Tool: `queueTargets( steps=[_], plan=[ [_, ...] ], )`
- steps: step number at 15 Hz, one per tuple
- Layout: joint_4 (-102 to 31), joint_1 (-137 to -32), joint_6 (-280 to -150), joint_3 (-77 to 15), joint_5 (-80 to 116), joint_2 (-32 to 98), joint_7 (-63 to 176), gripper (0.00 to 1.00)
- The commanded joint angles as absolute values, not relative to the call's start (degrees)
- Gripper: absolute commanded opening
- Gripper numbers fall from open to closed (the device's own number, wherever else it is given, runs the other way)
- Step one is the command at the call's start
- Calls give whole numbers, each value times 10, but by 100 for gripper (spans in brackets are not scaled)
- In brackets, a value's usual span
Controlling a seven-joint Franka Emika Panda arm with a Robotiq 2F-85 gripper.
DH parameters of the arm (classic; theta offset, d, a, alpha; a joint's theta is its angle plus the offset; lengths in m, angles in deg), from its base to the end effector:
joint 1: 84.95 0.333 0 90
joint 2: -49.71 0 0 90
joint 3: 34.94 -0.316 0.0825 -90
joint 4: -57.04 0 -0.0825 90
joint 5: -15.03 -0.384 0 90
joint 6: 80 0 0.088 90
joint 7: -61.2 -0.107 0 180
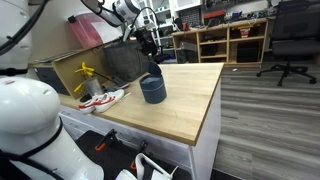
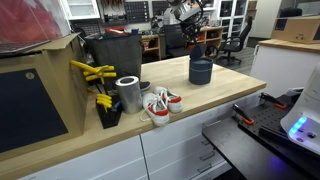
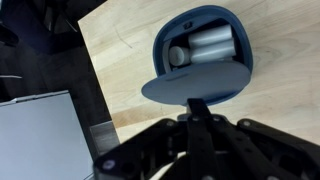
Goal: Fully open the bin
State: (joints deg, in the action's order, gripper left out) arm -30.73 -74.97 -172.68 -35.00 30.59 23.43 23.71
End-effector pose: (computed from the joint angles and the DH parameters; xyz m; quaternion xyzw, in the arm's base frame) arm 0.6376 0.0848 0.3704 0.9533 -0.2006 -0.1151 0.1943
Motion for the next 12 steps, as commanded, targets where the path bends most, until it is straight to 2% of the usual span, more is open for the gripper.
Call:
queueTargets(
  steps=[1,12],
  plan=[
    [-319,-750,-1751,-347,299,275,238,0],
    [-368,-768,-1799,-358,273,387,300,0]
  ],
)
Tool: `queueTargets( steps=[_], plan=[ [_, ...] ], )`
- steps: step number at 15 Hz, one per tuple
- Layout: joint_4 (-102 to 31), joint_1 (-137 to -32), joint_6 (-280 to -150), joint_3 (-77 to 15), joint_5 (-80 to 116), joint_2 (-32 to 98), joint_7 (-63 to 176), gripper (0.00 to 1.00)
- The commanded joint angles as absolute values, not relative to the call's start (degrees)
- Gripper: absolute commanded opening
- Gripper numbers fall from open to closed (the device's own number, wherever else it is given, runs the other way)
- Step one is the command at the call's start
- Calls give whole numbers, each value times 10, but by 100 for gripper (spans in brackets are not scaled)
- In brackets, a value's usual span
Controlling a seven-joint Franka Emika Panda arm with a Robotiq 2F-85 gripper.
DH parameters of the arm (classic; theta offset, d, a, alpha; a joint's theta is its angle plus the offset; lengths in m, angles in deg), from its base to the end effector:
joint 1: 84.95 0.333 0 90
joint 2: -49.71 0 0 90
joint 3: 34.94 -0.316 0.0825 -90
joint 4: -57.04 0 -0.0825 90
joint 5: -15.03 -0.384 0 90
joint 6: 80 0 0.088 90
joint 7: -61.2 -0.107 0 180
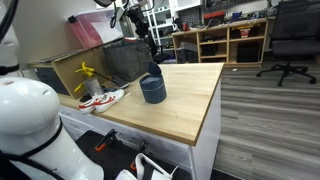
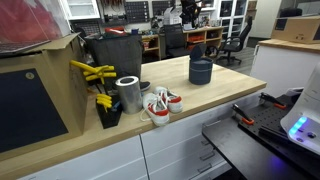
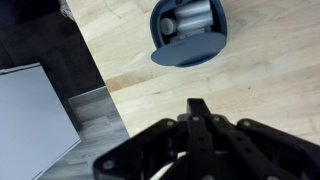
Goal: Fully open the bin
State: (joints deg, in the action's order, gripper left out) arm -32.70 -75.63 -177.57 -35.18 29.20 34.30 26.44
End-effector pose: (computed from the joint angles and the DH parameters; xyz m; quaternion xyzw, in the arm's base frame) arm 0.6247 0.0815 0.4801 0.9717 -0.1923 -0.0153 0.1362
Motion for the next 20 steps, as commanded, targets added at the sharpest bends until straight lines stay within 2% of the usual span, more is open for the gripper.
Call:
queueTargets(
  steps=[1,13,20],
  plan=[
    [-375,-771,-1801,-359,268,396,315,0],
    [-444,-799,-1833,-364,171,508,449,0],
    [-447,-806,-1798,-365,131,551,474,0]
  ],
)
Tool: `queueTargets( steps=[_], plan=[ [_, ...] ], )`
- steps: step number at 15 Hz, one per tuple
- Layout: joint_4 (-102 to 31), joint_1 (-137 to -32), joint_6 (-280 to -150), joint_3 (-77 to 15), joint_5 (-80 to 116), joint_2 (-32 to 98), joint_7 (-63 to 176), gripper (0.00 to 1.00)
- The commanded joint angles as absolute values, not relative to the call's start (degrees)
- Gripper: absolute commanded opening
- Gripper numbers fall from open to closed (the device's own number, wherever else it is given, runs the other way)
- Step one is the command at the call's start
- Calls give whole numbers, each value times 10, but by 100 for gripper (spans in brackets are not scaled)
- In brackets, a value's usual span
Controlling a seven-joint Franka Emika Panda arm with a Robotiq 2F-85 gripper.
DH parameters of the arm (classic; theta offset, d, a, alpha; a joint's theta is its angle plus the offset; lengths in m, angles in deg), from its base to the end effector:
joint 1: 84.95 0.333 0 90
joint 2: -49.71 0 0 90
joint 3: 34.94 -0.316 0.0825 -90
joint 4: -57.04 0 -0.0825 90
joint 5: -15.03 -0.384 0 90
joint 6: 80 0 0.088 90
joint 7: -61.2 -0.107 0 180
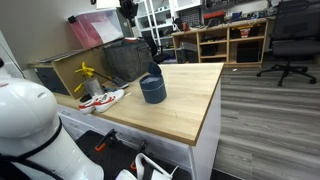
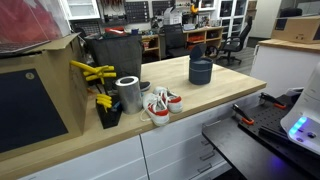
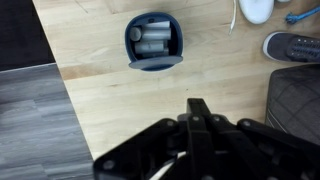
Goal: Fully open the bin
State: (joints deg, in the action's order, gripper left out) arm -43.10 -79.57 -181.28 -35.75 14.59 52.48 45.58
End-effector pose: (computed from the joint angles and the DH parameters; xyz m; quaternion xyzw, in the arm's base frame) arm 0.5503 0.0605 0.5844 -0.9960 0.0828 -0.0328 0.0098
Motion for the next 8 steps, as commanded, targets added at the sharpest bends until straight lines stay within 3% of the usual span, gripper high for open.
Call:
queueTargets(
  steps=[1,8],
  plan=[
    [-444,-806,-1788,-366,133,553,469,0],
    [-402,-805,-1668,-377,160,546,441,0]
  ],
)
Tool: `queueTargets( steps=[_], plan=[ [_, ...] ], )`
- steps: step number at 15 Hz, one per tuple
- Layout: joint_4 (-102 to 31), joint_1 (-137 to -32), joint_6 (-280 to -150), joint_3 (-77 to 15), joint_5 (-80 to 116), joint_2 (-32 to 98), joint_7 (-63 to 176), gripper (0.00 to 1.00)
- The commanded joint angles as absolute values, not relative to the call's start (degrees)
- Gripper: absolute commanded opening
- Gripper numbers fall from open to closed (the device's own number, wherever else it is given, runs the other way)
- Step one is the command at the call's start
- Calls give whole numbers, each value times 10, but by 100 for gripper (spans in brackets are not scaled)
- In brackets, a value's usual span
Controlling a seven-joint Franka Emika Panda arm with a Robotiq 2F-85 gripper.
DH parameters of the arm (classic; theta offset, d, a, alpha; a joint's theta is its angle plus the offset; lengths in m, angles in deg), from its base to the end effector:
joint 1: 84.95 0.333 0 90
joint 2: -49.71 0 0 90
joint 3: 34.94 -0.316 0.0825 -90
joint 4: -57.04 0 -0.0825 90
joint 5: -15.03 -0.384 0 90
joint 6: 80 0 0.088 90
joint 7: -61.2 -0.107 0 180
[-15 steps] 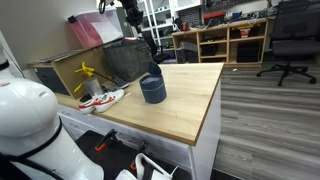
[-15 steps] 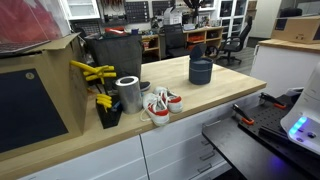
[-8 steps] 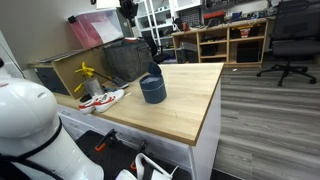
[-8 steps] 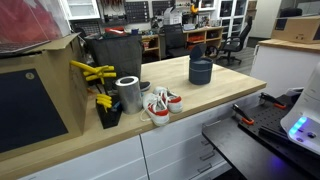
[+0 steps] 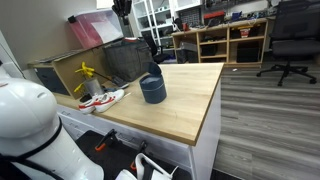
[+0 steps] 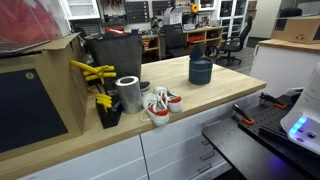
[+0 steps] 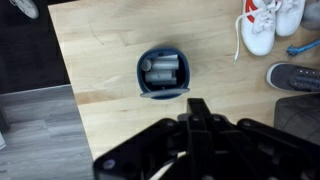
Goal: Fully open the bin
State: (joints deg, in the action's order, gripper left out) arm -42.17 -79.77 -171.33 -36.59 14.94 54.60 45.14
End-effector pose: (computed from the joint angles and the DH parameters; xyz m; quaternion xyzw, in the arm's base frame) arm 0.5229 0.0634 0.5968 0.9964 -0.0806 -0.0255 0.0056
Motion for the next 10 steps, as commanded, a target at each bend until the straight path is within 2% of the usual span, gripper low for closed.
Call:
queueTargets(
  steps=[1,5,6,7,8,10],
  plan=[
    [-399,-806,-1657,-379,164,546,441,0],
    [-395,-809,-1644,-379,177,547,443,0],
    [-397,-809,-1642,-380,184,547,432,26],
    [-401,-809,-1644,-382,199,548,429,27],
    [-405,-809,-1660,-379,181,545,446,7],
    [-405,-809,-1660,-380,191,545,440,23]
  ],
)
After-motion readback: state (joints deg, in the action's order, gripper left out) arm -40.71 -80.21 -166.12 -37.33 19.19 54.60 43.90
